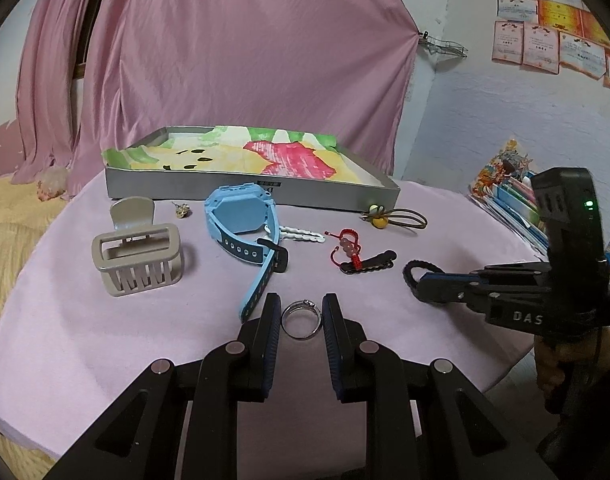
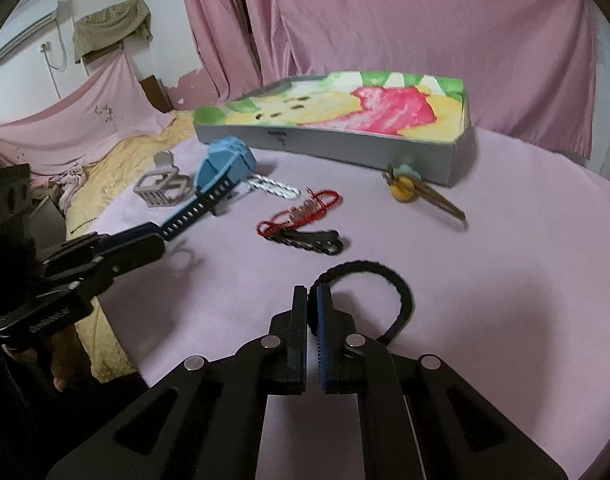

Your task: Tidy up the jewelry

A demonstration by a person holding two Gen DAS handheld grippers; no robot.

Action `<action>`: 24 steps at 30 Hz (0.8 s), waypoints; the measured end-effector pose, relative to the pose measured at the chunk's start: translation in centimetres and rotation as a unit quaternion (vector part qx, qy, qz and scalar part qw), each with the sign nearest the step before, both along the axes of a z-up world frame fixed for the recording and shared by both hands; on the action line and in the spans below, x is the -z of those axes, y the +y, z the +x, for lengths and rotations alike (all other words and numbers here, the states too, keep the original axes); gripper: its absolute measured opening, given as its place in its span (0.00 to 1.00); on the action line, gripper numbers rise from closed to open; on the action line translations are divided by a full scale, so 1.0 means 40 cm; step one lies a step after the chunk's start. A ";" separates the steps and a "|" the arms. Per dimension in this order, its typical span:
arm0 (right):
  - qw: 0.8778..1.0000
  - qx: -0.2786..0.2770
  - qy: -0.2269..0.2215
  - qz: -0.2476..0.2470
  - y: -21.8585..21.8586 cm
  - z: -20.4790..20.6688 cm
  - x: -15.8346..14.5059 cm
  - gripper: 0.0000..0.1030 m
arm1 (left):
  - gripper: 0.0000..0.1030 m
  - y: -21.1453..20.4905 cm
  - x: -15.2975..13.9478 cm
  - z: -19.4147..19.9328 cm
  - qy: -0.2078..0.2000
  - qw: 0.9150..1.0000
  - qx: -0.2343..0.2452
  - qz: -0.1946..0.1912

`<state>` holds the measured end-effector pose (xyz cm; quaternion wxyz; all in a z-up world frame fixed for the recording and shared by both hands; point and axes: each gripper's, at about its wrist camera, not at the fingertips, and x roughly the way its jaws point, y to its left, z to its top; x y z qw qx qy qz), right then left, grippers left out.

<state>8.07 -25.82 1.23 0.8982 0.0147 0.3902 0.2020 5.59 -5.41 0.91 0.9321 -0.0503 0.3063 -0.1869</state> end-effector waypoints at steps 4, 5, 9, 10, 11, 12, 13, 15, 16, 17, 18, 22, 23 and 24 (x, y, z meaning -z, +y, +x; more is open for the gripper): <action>0.999 0.000 -0.032 0.001 0.003 -0.020 -0.043 0.04 | 0.19 0.008 -0.011 0.000 -0.010 1.000 -0.005 -0.007; 0.999 0.000 -0.039 0.002 0.003 -0.022 -0.055 0.04 | 0.19 0.009 -0.017 0.000 -0.015 1.000 -0.004 -0.010; 0.997 0.001 -0.074 0.016 -0.003 -0.020 -0.107 0.04 | 0.19 0.013 -0.056 0.008 -0.044 0.999 -0.006 -0.012; 0.996 0.001 -0.082 0.020 -0.004 -0.018 -0.117 0.04 | 0.19 0.015 -0.070 0.016 -0.051 0.999 -0.005 -0.013; 0.995 0.000 -0.094 0.025 -0.004 -0.014 -0.131 0.04 | 0.19 0.018 -0.081 0.025 -0.054 0.998 -0.004 -0.015; 0.994 -0.001 -0.104 0.031 -0.003 -0.009 -0.142 0.04 | 0.19 0.022 -0.092 0.033 -0.056 0.998 -0.003 -0.018; 0.993 -0.001 -0.115 0.038 -0.001 0.002 -0.154 0.04 | 0.19 0.028 -0.104 0.044 -0.057 0.998 -0.003 -0.021; 0.990 -0.003 -0.129 0.047 0.004 0.025 -0.168 0.04 | 0.19 0.044 -0.125 0.067 -0.060 0.998 -0.001 -0.033; 0.990 -0.004 -0.135 0.050 0.009 0.036 -0.175 0.04 | 0.19 0.054 -0.136 0.079 -0.062 0.997 -0.002 -0.038; 0.989 -0.006 -0.140 0.054 0.014 0.061 -0.184 0.04 | 0.19 0.059 -0.143 0.088 -0.065 0.997 -0.004 -0.039; 0.988 -0.007 -0.142 0.056 0.023 0.076 -0.190 0.04 | 0.19 0.071 -0.155 0.109 -0.069 0.997 -0.009 -0.037; 0.987 -0.009 -0.146 0.062 0.057 0.173 -0.214 0.04 | 0.19 0.115 -0.177 0.192 -0.065 0.997 -0.029 -0.041; 0.987 -0.008 -0.145 0.063 0.067 0.191 -0.214 0.04 | 0.19 0.128 -0.178 0.219 -0.058 0.997 -0.032 -0.047; 0.988 -0.008 -0.140 0.066 0.075 0.217 -0.215 0.04 | 0.19 0.140 -0.178 0.240 -0.051 0.997 -0.034 -0.054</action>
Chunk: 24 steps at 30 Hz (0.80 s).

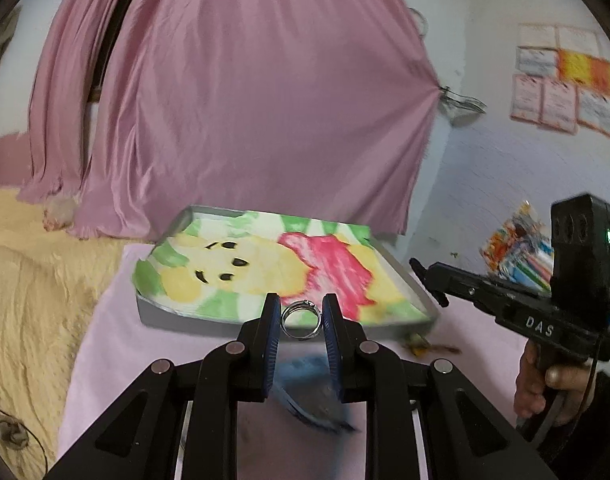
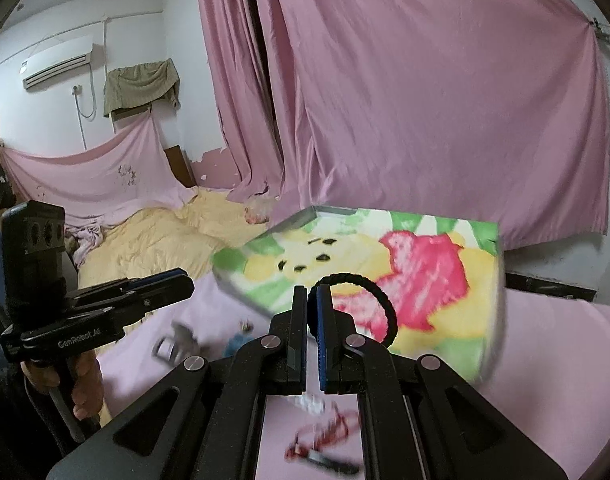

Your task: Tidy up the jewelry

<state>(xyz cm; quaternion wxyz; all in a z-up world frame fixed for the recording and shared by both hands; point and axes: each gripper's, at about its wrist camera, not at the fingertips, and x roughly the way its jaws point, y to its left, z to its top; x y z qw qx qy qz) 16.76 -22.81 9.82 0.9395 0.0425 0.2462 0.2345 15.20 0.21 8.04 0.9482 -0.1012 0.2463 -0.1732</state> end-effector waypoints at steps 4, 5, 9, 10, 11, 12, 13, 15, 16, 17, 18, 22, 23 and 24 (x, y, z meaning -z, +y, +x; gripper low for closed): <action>1.000 -0.001 0.021 0.004 0.035 0.077 0.022 0.04 | 0.19 0.048 0.017 0.112 0.040 0.999 -0.013 -0.020; 1.000 -0.002 0.030 0.005 0.044 0.100 0.031 0.04 | 0.19 0.053 0.024 0.134 0.047 0.999 -0.015 -0.019; 0.998 -0.004 0.058 0.007 0.068 0.158 0.071 0.04 | 0.19 0.060 0.052 0.208 0.078 0.997 -0.017 -0.017; 0.998 -0.004 0.063 0.004 0.072 0.168 0.082 0.04 | 0.19 0.059 0.059 0.220 0.087 0.996 -0.019 -0.013; 0.998 -0.004 0.069 0.000 0.078 0.180 0.091 0.04 | 0.19 0.058 0.064 0.231 0.096 0.995 -0.021 -0.010; 0.997 -0.003 0.076 -0.005 0.083 0.190 0.103 0.04 | 0.19 0.053 0.073 0.250 0.106 0.994 -0.019 -0.005; 0.997 -0.003 0.083 -0.008 0.084 0.197 0.112 0.04 | 0.19 0.049 0.080 0.261 0.113 0.993 -0.017 -0.001; 0.995 -0.001 0.100 -0.012 0.086 0.211 0.134 0.04 | 0.19 0.041 0.093 0.273 0.125 0.992 -0.016 0.010; 0.994 -0.001 0.105 -0.014 0.086 0.215 0.139 0.04 | 0.19 0.035 0.103 0.282 0.132 0.991 -0.016 0.016; 0.994 -0.001 0.110 -0.016 0.087 0.217 0.145 0.04 | 0.19 0.031 0.112 0.289 0.140 0.990 -0.015 0.022; 0.993 -0.003 0.114 -0.016 0.088 0.219 0.149 0.04 | 0.19 0.029 0.115 0.290 0.146 0.989 -0.014 0.025; 0.991 -0.012 0.128 -0.025 0.102 0.222 0.168 0.04 | 0.20 0.030 0.129 0.298 0.170 0.985 -0.017 0.035; 0.991 -0.013 0.130 -0.026 0.104 0.223 0.171 0.04 | 0.20 0.031 0.136 0.303 0.181 0.983 -0.018 0.036; 0.991 -0.012 0.132 -0.027 0.105 0.222 0.173 0.04 | 0.20 0.033 0.140 0.308 0.187 0.982 -0.018 0.035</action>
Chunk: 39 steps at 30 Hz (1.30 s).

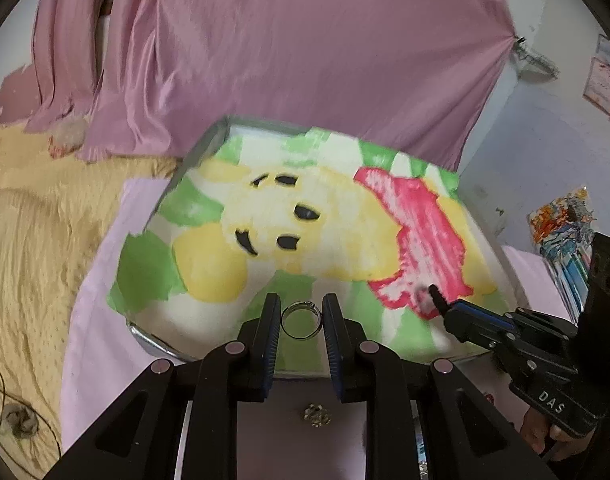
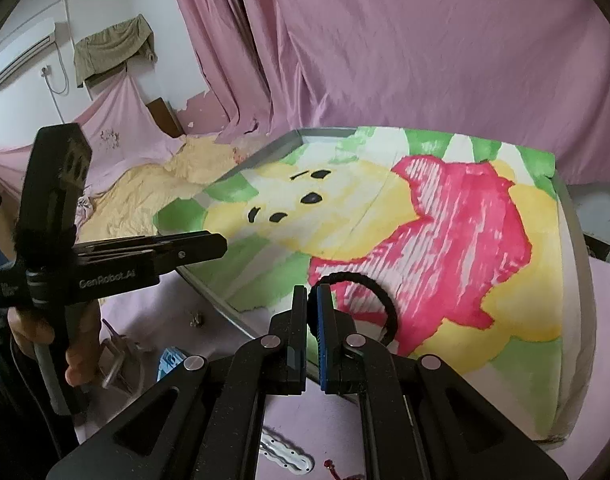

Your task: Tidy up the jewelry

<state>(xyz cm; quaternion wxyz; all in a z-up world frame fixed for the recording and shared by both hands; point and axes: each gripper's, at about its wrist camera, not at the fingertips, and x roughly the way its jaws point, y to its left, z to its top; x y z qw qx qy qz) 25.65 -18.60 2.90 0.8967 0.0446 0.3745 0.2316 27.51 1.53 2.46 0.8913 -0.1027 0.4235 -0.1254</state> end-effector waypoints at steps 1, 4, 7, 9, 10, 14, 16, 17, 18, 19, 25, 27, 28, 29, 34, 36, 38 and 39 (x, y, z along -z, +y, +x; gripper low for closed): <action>1.000 0.000 0.001 -0.001 0.000 0.000 0.001 0.04 | 0.20 0.003 0.000 0.000 0.002 1.000 0.000 -0.005; 1.000 0.004 0.009 -0.001 -0.003 0.003 0.006 0.05 | 0.19 0.004 0.000 -0.001 0.004 1.000 0.000 -0.005; 1.000 0.010 0.017 0.002 -0.009 0.007 0.014 0.05 | 0.25 0.001 -0.002 -0.003 0.003 1.000 0.001 -0.001; 1.000 0.013 0.016 0.007 -0.015 0.004 0.013 0.05 | 0.46 0.003 -0.005 -0.007 -0.004 1.000 0.001 -0.007; 1.000 0.014 0.013 0.009 -0.019 0.001 0.009 0.05 | 0.53 0.008 -0.010 -0.013 -0.011 1.000 -0.001 -0.014; 1.000 0.028 -0.008 0.013 -0.033 -0.019 -0.009 0.05 | 0.67 0.026 -0.031 -0.041 -0.047 0.998 -0.014 -0.035; 0.999 0.042 -0.019 0.018 -0.048 -0.036 -0.015 0.10 | 0.68 0.028 -0.036 -0.054 -0.051 0.998 -0.017 -0.039; 0.998 0.050 -0.025 0.021 -0.055 -0.043 -0.016 0.20 | 0.70 0.029 -0.040 -0.067 -0.059 0.997 -0.020 -0.039; 0.998 0.058 -0.028 0.024 -0.064 -0.050 -0.017 0.39 | 0.77 0.028 -0.045 -0.080 -0.068 0.997 -0.024 -0.036; 0.997 0.066 -0.033 0.028 -0.072 -0.058 -0.016 0.48 | 0.80 0.029 -0.051 -0.096 -0.079 0.996 -0.030 -0.034; 0.992 0.097 -0.072 0.045 -0.103 -0.121 -0.030 0.56 | 0.98 0.035 -0.088 -0.194 -0.151 0.986 -0.063 -0.015; 0.988 0.108 -0.100 0.049 -0.111 -0.159 -0.048 0.73 | 0.99 0.038 -0.096 -0.227 -0.171 0.982 -0.074 -0.008; 0.985 0.115 -0.114 0.049 -0.115 -0.177 -0.057 0.77 | 0.99 0.038 -0.098 -0.241 -0.179 0.981 -0.079 -0.004; 0.982 0.124 -0.131 0.049 -0.119 -0.201 -0.067 0.80 | 0.99 0.038 -0.101 -0.258 -0.188 0.979 -0.084 0.003; 0.966 0.171 -0.189 0.034 -0.141 -0.303 -0.096 0.94 | 0.99 0.035 -0.099 -0.331 -0.216 0.970 -0.104 0.028; 0.962 0.179 -0.205 0.031 -0.148 -0.342 -0.101 0.94 | 0.99 0.030 -0.096 -0.358 -0.226 0.968 -0.105 0.035; 0.958 0.185 -0.216 0.027 -0.151 -0.375 -0.103 0.94 | 0.99 0.025 -0.092 -0.389 -0.237 0.965 -0.102 0.043; 0.957 0.187 -0.219 0.025 -0.151 -0.387 -0.103 0.94 | 0.99 0.022 -0.090 -0.402 -0.242 0.964 -0.101 0.047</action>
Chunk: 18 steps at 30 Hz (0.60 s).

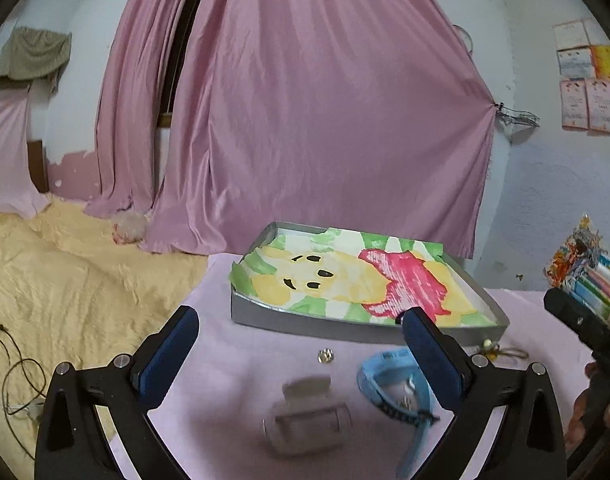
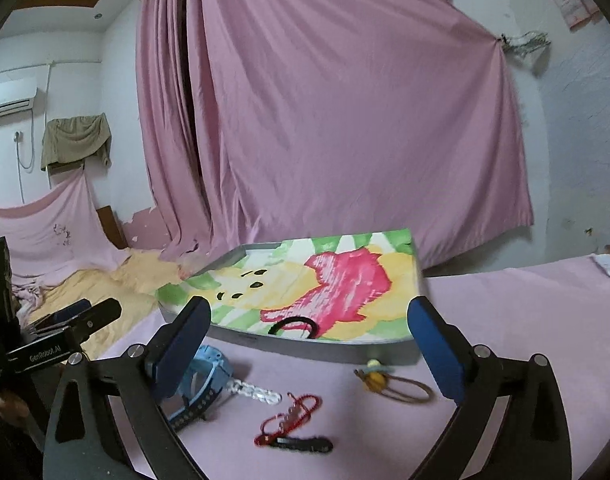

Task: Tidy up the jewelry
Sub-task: 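Withdraw both open grippers from the tray back over the table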

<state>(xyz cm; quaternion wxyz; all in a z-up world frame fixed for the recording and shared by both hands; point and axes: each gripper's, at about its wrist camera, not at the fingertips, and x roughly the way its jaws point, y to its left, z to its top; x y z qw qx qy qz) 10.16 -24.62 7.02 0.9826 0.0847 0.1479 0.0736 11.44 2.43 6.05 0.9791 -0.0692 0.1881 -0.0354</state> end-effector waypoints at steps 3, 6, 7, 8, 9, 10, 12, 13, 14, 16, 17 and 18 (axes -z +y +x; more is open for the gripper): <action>1.000 0.007 -0.007 -0.009 0.003 -0.034 0.004 0.94 | 0.99 -0.008 0.005 -0.034 -0.009 1.000 -0.002 0.012; 0.999 0.010 -0.019 -0.024 0.008 -0.076 0.006 0.94 | 0.99 -0.012 0.012 -0.064 -0.015 1.000 -0.002 0.019; 0.999 0.012 -0.023 -0.030 0.011 -0.085 0.006 0.94 | 0.99 -0.014 0.014 -0.071 -0.016 1.000 -0.001 0.020; 0.999 0.013 -0.025 -0.035 0.015 -0.093 0.006 0.94 | 0.99 -0.014 0.017 -0.079 -0.017 1.000 -0.001 0.022; 0.999 0.014 -0.027 -0.038 0.018 -0.101 0.007 0.94 | 0.99 -0.014 0.020 -0.087 -0.016 1.000 -0.002 0.023; 0.999 0.016 -0.029 -0.040 0.020 -0.108 0.009 0.94 | 0.99 -0.014 0.025 -0.094 -0.016 1.000 -0.001 0.024; 0.998 0.016 -0.031 -0.043 0.026 -0.124 0.012 0.94 | 0.99 -0.014 0.032 -0.106 -0.017 1.000 -0.002 0.025; 0.998 0.015 -0.032 -0.046 0.028 -0.130 0.014 0.94 | 0.99 -0.013 0.036 -0.110 -0.016 1.000 -0.003 0.026; 0.998 0.015 -0.031 -0.049 0.032 -0.135 0.017 0.94 | 0.99 -0.013 0.039 -0.115 -0.015 1.000 -0.003 0.027; 0.998 0.014 -0.026 -0.056 0.037 -0.143 0.026 0.94 | 0.99 -0.012 0.046 -0.120 -0.011 1.000 -0.002 0.029; 0.998 0.013 -0.024 -0.057 0.040 -0.146 0.030 0.94 | 0.99 -0.010 0.050 -0.122 -0.009 1.000 -0.002 0.029; 0.998 0.013 -0.020 -0.059 0.042 -0.148 0.035 0.94 | 0.99 -0.008 0.054 -0.125 -0.006 1.000 -0.002 0.030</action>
